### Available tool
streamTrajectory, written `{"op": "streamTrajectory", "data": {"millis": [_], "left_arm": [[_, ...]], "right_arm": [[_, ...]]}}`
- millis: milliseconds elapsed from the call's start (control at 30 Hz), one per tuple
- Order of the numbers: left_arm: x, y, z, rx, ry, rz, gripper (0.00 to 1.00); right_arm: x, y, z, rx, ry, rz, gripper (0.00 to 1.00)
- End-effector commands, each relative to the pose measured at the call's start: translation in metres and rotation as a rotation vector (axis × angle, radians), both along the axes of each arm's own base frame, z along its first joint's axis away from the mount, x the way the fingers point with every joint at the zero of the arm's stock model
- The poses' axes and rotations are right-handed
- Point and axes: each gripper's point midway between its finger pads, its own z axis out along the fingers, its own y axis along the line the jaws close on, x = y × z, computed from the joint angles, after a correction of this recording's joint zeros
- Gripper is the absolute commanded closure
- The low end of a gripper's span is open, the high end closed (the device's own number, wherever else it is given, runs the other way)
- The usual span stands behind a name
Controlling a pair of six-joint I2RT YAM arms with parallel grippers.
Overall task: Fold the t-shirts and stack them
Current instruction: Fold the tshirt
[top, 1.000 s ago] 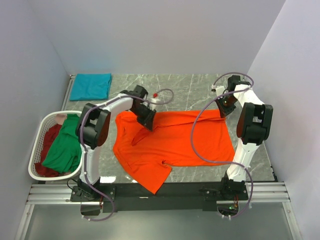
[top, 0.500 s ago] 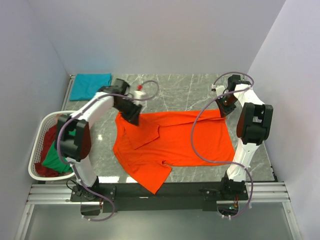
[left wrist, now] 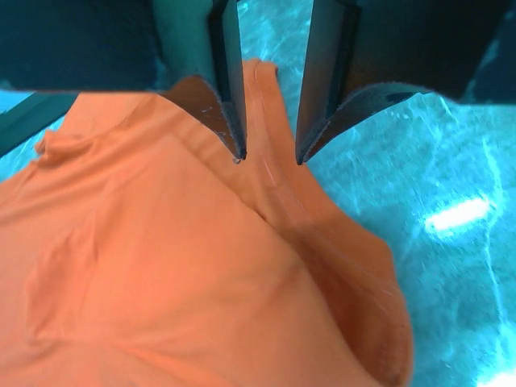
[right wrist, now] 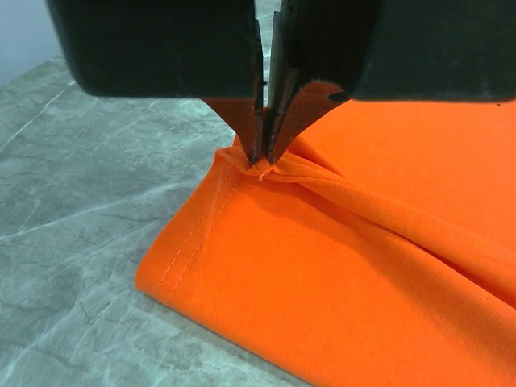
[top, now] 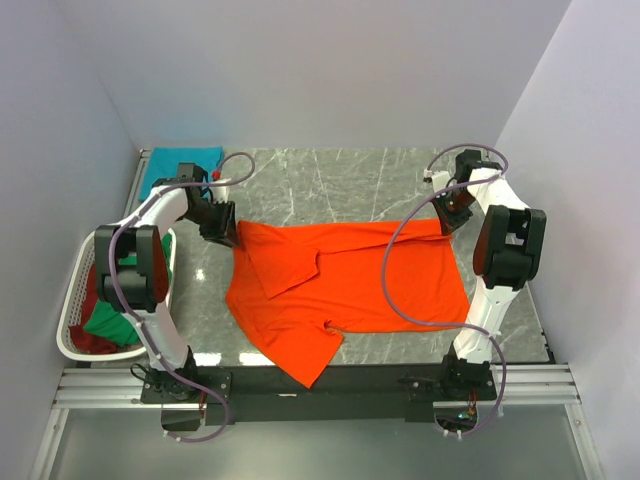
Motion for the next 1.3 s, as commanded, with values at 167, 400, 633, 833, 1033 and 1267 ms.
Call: {"op": "streamTrajectory", "data": {"millis": [167, 400, 633, 833, 1033, 1267], "left_arm": [[0.034, -0.012, -0.007, -0.076, 0.002, 0.120, 0.59], [0.046, -0.019, -0.020, -0.116, 0.045, 0.141, 0.60], [0.040, -0.024, -0.026, -0.146, 0.074, 0.138, 0.72], [0.021, -0.027, -0.017, -0.167, 0.096, 0.106, 0.99], [-0.014, -0.023, -0.012, -0.141, 0.161, 0.098, 0.99], [-0.025, -0.005, -0.018, -0.049, 0.177, 0.130, 0.99]], "right_arm": [[0.001, -0.006, 0.023, -0.020, -0.057, -0.020, 0.96], [0.002, -0.005, 0.023, -0.015, -0.057, -0.023, 0.97], [0.004, -0.006, 0.023, -0.017, -0.054, -0.026, 0.97], [0.006, -0.007, 0.025, -0.025, -0.054, -0.018, 0.98], [0.003, -0.008, 0.027, -0.030, -0.055, -0.011, 1.00], [-0.001, -0.015, 0.023, -0.046, -0.046, -0.013, 1.00]]}}
